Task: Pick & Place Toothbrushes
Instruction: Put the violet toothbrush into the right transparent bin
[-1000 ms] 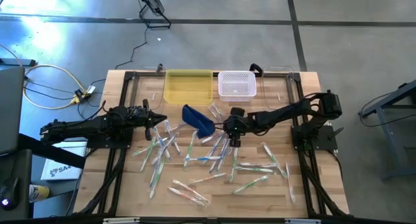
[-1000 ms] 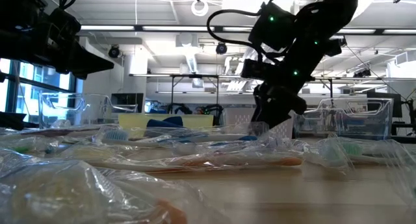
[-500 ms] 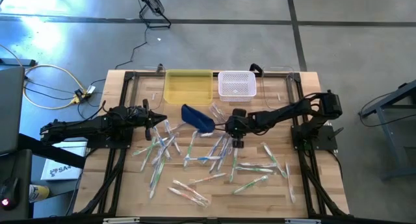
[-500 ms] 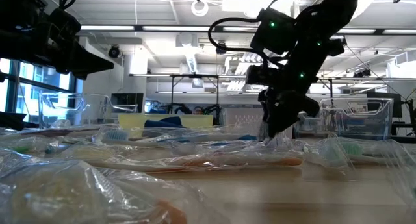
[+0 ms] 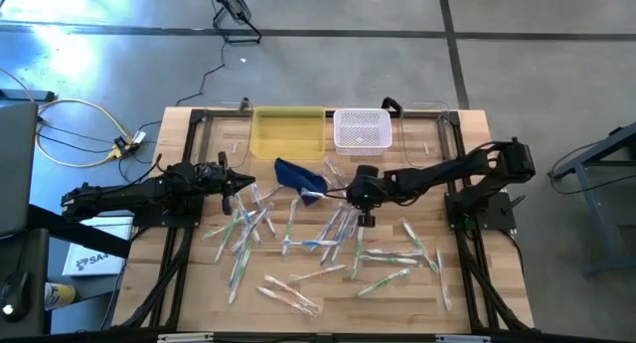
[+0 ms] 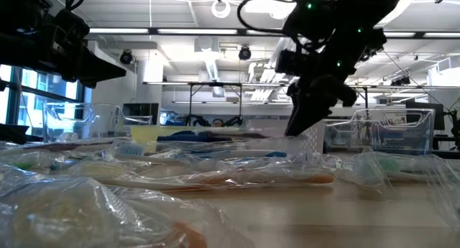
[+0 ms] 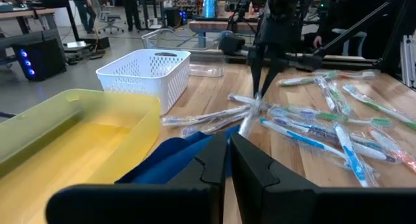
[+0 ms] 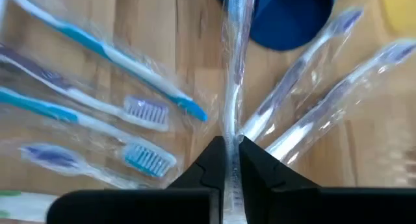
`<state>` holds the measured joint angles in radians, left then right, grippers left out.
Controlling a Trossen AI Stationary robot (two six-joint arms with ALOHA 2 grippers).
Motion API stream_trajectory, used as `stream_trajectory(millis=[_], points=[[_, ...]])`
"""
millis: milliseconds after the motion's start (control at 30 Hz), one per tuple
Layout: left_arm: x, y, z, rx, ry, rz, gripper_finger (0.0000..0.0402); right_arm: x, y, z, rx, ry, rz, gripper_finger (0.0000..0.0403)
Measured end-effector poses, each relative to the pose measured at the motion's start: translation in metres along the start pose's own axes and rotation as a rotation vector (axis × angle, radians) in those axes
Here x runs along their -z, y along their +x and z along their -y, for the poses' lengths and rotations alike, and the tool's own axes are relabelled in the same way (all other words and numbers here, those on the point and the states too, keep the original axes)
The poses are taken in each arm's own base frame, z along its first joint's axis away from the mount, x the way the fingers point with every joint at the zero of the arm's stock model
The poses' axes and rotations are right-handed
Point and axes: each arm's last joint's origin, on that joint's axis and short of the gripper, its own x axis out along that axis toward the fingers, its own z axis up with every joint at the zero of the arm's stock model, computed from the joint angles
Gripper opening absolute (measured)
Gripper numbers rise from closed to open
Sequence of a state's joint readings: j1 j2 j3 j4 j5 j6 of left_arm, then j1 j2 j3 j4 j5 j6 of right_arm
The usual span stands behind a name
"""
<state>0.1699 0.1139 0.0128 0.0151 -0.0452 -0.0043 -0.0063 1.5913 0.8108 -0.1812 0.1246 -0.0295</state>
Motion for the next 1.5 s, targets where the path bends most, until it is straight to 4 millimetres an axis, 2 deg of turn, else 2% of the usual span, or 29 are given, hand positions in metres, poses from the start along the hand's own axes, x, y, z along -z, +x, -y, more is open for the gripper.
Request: stream_trajectory(millis=[467, 667, 900, 1100, 1267, 1500], points=[[0.000, 0.000, 0.000, 0.000, 0.000, 0.005, 0.0017, -0.011, -0.050, 0.002, -0.027, 0.080, 0.135, 0.0011], [-0.007, 0.000, 0.000, 0.000, -0.003, 0.069, 0.0017, -0.011, -0.076, 0.008, 0.026, 0.229, 0.180, 0.0010], [-0.012, -0.001, 0.000, 0.000, -0.006, 0.124, 0.0017, -0.013, -0.110, 0.013, 0.031, 0.386, 0.315, 0.0010], [-0.017, -0.002, 0.000, 0.001, -0.008, 0.179, 0.0017, -0.011, -0.134, 0.016, 0.121, 0.471, 0.406, 0.0010], [-0.022, -0.002, 0.000, 0.001, -0.010, 0.225, 0.0017, -0.005, -0.145, 0.021, 0.240, 0.589, 0.444, 0.0010], [-0.021, -0.002, 0.000, 0.002, -0.018, 0.223, 0.0017, 0.011, -0.145, 0.027, 0.447, 0.760, 0.376, 0.0010]])
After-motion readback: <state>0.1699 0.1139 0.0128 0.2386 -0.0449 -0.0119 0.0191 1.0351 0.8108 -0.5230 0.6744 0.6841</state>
